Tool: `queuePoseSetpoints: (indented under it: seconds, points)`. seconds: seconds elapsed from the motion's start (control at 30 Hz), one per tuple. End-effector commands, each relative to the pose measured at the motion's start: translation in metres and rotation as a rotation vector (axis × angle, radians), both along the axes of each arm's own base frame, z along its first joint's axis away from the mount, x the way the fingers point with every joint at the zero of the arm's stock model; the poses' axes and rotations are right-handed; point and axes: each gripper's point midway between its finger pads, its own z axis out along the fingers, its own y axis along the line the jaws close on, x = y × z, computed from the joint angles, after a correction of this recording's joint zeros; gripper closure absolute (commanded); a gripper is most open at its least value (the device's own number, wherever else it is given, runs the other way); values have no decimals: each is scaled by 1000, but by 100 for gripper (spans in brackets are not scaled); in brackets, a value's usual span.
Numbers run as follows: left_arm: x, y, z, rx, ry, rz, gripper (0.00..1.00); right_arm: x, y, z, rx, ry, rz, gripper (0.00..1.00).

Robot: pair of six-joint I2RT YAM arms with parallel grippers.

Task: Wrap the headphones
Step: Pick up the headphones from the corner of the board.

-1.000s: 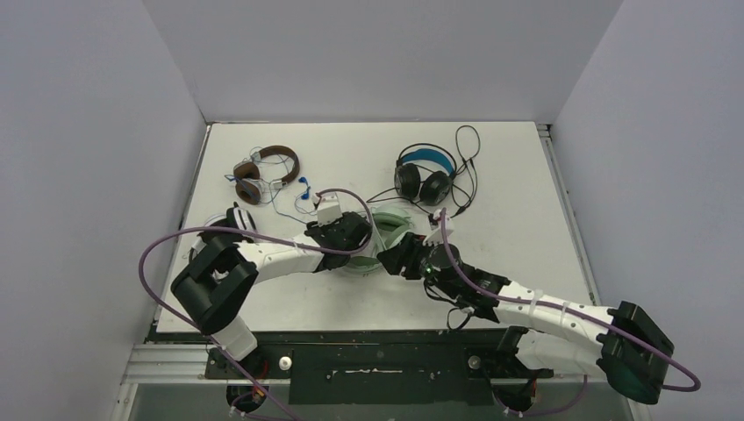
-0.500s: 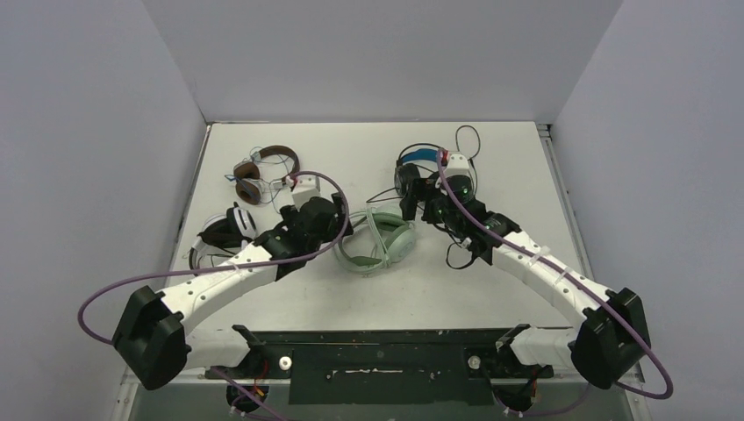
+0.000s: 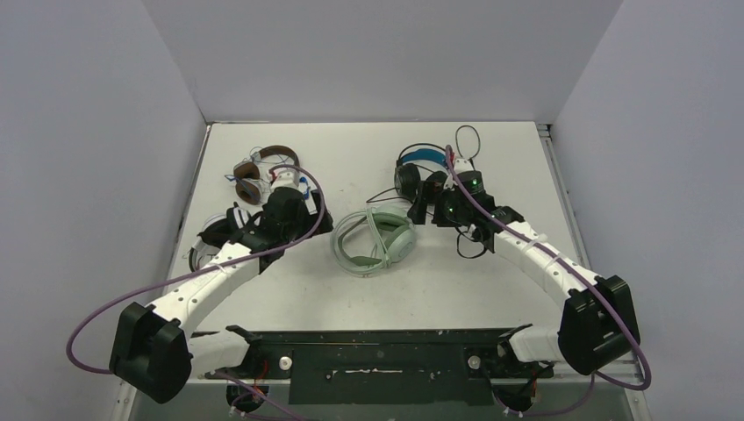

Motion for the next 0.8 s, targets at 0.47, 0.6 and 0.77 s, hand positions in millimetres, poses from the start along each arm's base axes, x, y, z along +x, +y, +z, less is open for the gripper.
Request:
queuePoseSetpoints:
  seconds: [0.47,0.6,0.77]
  points:
    - [115,136,59,227,-43,195,3,-20,19,-23,193,69,58,0]
    - [143,164,46,312,-44,283,3,-25,21,-25,205,73,61,0]
    - [156,218,17,262,85,425,3,-33,17,-29,192,86,63,0]
